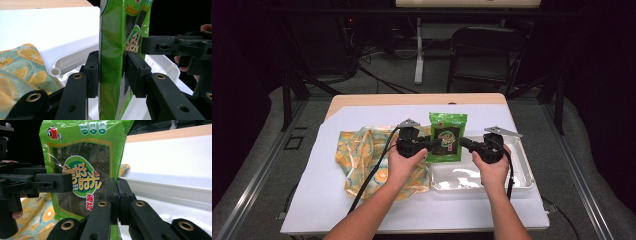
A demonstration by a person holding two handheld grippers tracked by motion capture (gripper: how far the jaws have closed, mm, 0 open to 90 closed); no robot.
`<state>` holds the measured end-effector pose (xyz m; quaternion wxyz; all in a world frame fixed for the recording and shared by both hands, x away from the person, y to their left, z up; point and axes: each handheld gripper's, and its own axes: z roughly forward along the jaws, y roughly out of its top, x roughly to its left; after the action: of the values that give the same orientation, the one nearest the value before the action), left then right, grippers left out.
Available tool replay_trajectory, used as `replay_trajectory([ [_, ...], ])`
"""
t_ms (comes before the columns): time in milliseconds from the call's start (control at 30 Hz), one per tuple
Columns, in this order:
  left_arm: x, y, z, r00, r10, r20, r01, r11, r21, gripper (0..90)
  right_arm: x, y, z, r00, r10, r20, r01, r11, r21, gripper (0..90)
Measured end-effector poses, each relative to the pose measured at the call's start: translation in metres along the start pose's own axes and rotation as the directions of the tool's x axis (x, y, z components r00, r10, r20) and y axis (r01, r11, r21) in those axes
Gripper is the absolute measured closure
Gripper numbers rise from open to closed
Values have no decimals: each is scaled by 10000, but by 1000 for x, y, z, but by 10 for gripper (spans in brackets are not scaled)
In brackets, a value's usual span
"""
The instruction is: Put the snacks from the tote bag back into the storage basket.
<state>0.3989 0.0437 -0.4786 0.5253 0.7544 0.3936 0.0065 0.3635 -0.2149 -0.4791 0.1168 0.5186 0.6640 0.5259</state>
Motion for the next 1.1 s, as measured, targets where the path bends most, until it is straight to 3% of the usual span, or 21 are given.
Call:
replay_trajectory([
  [500,3,-1,19,9993,-45,-363,46,10000,10,630,-11,-1,7,9991,35,414,-36,10000,3,894],
  [1100,5,-6,41,9981,-325,-531,343,9989,329,568,-17,-4,8,9936,-440,1041,418,9989,235,894],
])
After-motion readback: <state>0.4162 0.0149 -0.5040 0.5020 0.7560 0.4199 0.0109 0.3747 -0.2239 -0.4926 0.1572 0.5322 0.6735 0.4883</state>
